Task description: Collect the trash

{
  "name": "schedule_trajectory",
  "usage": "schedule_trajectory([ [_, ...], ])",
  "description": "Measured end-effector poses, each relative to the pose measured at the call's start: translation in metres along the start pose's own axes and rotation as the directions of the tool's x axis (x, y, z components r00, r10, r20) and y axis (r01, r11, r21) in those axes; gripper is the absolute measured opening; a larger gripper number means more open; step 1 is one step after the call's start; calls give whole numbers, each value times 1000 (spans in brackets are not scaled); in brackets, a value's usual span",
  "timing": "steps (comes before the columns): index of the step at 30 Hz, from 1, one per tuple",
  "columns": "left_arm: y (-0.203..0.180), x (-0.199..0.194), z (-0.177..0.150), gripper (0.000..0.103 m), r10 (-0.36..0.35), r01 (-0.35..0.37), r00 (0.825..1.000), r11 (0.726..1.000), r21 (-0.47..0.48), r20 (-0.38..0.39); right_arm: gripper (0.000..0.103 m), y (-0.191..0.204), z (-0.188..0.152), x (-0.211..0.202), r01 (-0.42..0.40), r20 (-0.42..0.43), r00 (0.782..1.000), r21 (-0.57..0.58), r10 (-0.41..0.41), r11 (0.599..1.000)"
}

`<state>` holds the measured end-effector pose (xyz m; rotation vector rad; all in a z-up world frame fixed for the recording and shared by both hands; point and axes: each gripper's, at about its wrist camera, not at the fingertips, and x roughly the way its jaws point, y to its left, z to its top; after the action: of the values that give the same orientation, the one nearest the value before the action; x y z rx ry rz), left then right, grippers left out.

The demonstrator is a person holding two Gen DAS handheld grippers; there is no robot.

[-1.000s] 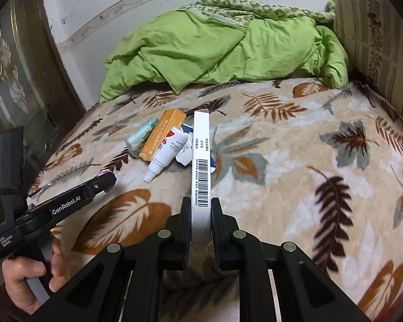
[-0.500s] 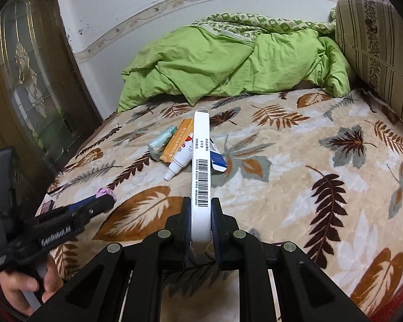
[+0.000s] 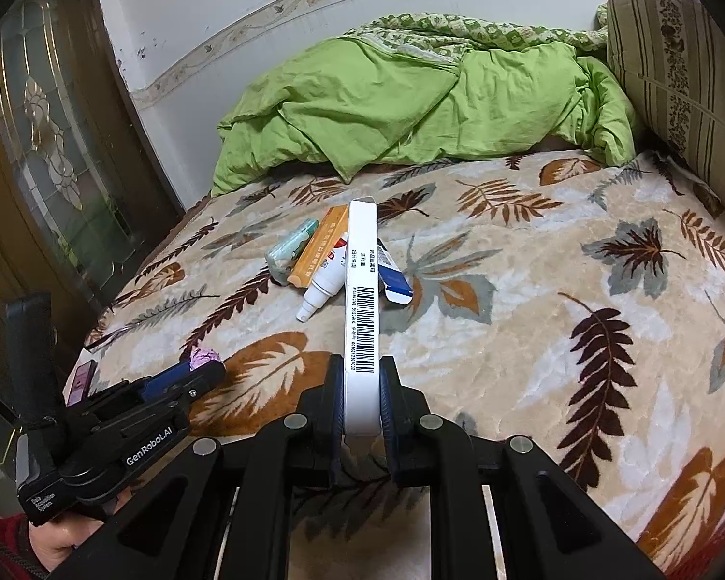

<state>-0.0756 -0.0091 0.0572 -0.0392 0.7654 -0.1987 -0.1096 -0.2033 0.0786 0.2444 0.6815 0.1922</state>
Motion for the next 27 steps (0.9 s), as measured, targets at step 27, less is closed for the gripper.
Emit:
schedule_trajectory([
  [27,-4,-3,-1,27,21,-22,999,999,41,25,14,-1,0,1,-3,1,1000,3,3,1000],
])
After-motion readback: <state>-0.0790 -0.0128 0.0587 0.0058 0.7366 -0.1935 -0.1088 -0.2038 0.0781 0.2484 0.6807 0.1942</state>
